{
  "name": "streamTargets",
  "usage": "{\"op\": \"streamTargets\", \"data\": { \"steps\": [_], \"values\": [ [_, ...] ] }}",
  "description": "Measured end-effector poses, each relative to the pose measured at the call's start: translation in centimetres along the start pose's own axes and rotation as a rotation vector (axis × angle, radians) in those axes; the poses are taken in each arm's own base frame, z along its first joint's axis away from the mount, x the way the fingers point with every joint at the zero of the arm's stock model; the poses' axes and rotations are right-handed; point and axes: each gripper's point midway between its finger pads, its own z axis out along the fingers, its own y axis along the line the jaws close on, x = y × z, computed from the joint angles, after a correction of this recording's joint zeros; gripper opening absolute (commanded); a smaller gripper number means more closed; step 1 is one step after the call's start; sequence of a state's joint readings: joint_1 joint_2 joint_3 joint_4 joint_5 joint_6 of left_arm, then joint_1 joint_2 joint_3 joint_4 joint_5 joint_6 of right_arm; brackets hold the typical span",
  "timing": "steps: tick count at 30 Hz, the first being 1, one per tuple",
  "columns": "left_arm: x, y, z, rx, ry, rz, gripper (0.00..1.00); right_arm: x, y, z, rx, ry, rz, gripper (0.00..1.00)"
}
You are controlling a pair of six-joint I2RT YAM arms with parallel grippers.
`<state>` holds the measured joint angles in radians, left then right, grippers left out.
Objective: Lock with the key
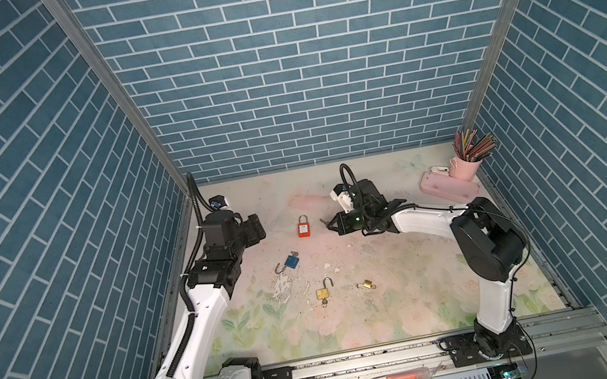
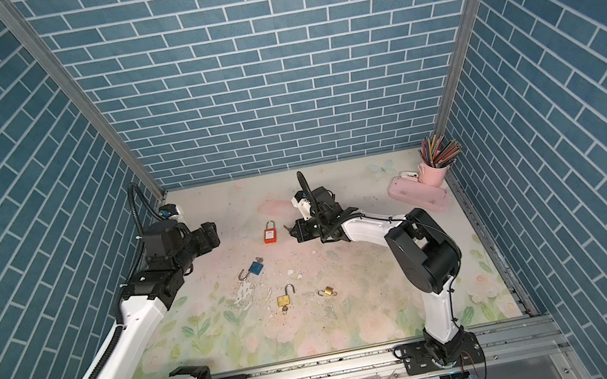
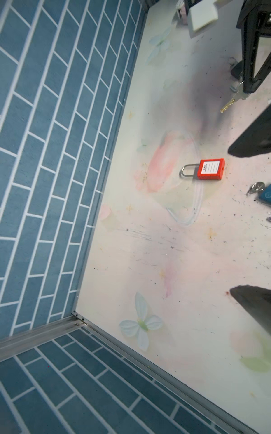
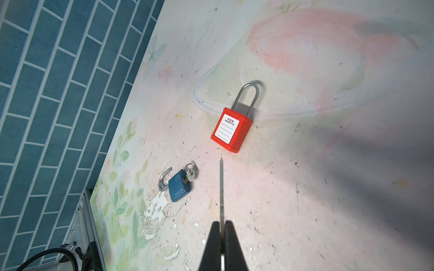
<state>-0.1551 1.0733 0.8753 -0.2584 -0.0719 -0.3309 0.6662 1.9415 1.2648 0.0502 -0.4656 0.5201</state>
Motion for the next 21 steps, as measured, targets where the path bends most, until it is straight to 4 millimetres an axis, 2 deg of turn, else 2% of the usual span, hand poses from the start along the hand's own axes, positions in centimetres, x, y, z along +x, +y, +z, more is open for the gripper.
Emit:
{"op": "streamTargets", "data": {
  "steps": [4, 9, 15, 21],
  "values": [
    [0.3, -0.1, 0.1, 0.010, 0.004, -0.022, 0.87, 0.3, -1.4, 2.0, 0.014, 0.038, 0.040, 0.00],
    [0.9, -1.2, 0.6, 0.083, 0.020, -0.044, 0.87, 0.3, -3.0, 4.1, 0.032, 0.066, 0.080, 0.00],
    [1.9, -2.6, 1.7, 0.162, 0.066, -0.065, 0.87, -0.1, -4.1, 5.6, 0.045, 0.079, 0.108, 0.00],
    [2.2, -3.2, 2.2, 0.193, 0.082, -0.074, 0.87, -0.4, -4.4, 6.5, 0.050, 0.088, 0.115, 0.01]
  ]
}}
